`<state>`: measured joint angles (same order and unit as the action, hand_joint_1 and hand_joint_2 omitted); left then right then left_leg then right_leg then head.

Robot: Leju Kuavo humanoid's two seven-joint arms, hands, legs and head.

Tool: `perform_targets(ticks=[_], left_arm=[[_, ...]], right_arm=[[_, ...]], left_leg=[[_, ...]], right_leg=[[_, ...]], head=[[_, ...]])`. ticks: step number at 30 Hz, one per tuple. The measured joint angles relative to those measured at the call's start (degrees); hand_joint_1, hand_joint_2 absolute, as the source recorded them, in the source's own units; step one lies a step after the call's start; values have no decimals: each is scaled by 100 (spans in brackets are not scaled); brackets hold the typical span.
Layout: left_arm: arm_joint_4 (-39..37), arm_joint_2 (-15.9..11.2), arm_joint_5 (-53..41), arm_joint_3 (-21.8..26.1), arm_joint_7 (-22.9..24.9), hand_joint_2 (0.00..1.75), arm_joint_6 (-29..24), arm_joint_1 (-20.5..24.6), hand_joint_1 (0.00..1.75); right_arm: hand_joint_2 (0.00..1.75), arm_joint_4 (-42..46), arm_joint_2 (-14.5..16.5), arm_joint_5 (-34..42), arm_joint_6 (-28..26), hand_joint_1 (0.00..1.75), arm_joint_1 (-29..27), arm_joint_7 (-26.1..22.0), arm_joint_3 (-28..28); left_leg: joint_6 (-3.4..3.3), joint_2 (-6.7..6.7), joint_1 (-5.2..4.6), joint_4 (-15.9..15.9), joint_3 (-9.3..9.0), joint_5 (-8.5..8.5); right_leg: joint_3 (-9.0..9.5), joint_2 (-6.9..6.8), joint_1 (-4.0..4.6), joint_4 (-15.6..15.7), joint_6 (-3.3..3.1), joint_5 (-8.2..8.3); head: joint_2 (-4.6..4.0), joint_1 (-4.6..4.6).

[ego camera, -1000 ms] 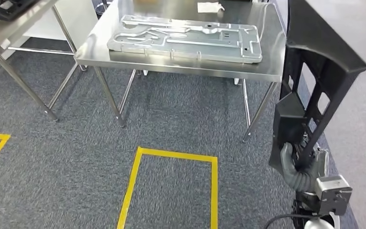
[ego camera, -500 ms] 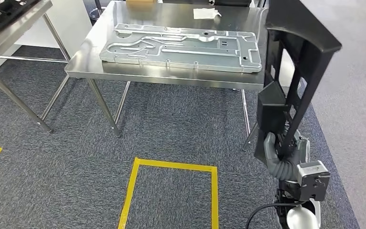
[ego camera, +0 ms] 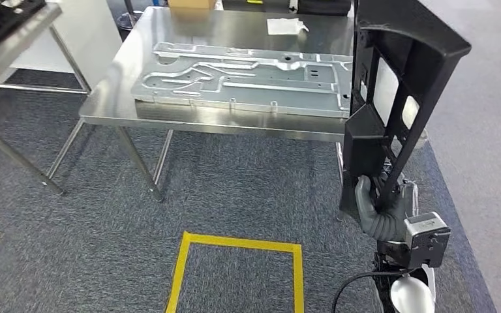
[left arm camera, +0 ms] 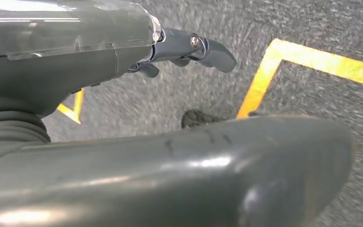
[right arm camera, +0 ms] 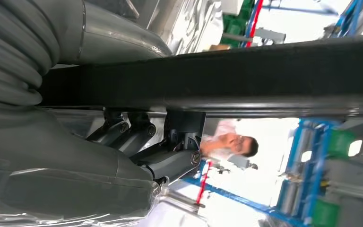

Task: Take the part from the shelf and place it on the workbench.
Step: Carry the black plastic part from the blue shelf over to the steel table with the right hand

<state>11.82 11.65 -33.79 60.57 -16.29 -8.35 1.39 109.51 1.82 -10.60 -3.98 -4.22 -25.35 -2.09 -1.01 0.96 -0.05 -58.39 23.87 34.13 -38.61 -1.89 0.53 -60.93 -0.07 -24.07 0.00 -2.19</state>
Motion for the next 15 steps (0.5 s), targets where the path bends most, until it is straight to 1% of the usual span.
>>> perform_targets(ticks=[1, 2, 3, 4, 5, 6, 7, 8, 9, 10, 11, 12, 13, 14, 15], left_arm=[[1, -3, -9, -1, -1, 0, 7, 22, 0], [1, -5, -17, -1, -3, 0, 18, 38, 0], [1, -7, -23, -1, -4, 0, 34, 54, 0], [2, -9, -27, -2, -5, 0, 53, 65, 0], [2, -9, -30, -2, -7, 0, 70, 66, 0], [1, -10, -34, -2, -7, 0, 85, 66, 0], [2, -12, -39, -2, -5, 0, 94, 58, 0], [2, -15, -43, -2, -3, 0, 98, 48, 0], [1, -17, -47, -2, -1, 0, 100, 40, 0], [1, -19, -48, -2, 0, 0, 101, 28, 0], [1, -20, -49, -2, 2, 0, 101, 11, 0], [0, -21, -50, -2, 4, 0, 100, -6, 0], [1, -23, -51, -1, 9, 0, 100, -11, 0], [1, -25, -53, -1, 12, 0, 101, -10, 0], [2, -27, -55, -1, 13, 0, 101, 6, 0]], right_arm=[[175, 28, 13, 16, 7, 175, -2, 0, -1], [175, 57, 25, 23, 8, 175, -4, -3, -4], [175, 78, 36, 26, 11, 175, -2, -5, -7], [175, 92, 48, 23, 15, 175, -5, -6, -10], [175, 97, 58, 10, 11, 175, -7, -7, -13], [175, 101, 69, -18, -2, 175, -10, -7, -14], [175, 104, 81, -63, -28, 175, -15, -7, -15], [175, 109, 93, -120, -66, 175, -27, -7, -18], [175, 116, 105, -173, -98, 175, -44, -7, -22], [175, 125, 121, -222, -127, 175, -69, -7, -26], [175, 132, 139, -260, -148, 175, -98, -7, -30], [175, 139, 158, -288, -160, 175, -124, -7, -33], [175, 150, 178, -318, -172, 175, -149, -6, -35], [175, 168, 196, -350, -183, 175, -168, -4, -37], [175, 195, 213, -381, -196, 175, -181, -4, -38]], left_leg=[[40, 30, -5, -63, -11, -48], [72, 33, -4, -259, 50, -158], [100, 16, 1, -561, 221, -259], [120, -8, 10, -920, 455, -292], [135, -33, 23, -1263, 716, -223], [152, -44, 34, -1502, 962, -24], [165, -46, 43, -1615, 1164, 231], [175, -46, 52, -1602, 1320, 462], [177, -46, 58, -1473, 1422, 580], [168, -49, 62, -1238, 1487, 491], [147, -56, 64, -936, 1531, 136], [129, -69, 52, -654, 1559, -347], [110, -83, 37, -455, 1560, -764], [89, -96, 19, -347, 1548, -1046], [63, -103, -2, -308, 1507, -1099]], right_leg=[[76, 73, -22, 44, -32, -42], [163, 132, -46, 103, -64, -76], [259, 179, -63, 152, -94, -117], [360, 224, -77, 195, -118, -161], [459, 269, -78, 226, -137, -227], [559, 314, -81, 245, -146, -300], [665, 361, -85, 256, -148, -380], [787, 406, -88, 262, -144, -471], [915, 440, -90, 264, -138, -567], [1054, 468, -90, 265, -126, -674], [1174, 486, -89, 268, -111, -785], [1281, 502, -81, 258, -89, -889], [1360, 518, -75, 260, -56, -983], [1428, 533, -74, 273, -17, -1050], [1479, 542, -75, 256, 29, -1064]], head=[[0, 4], [0, 4], [0, 2], [0, 1], [0, 0], [0, -1], [0, -1], [0, -2], [0, -2], [0, -2], [0, 0], [0, 0], [0, 0], [0, 0], [0, -1]])
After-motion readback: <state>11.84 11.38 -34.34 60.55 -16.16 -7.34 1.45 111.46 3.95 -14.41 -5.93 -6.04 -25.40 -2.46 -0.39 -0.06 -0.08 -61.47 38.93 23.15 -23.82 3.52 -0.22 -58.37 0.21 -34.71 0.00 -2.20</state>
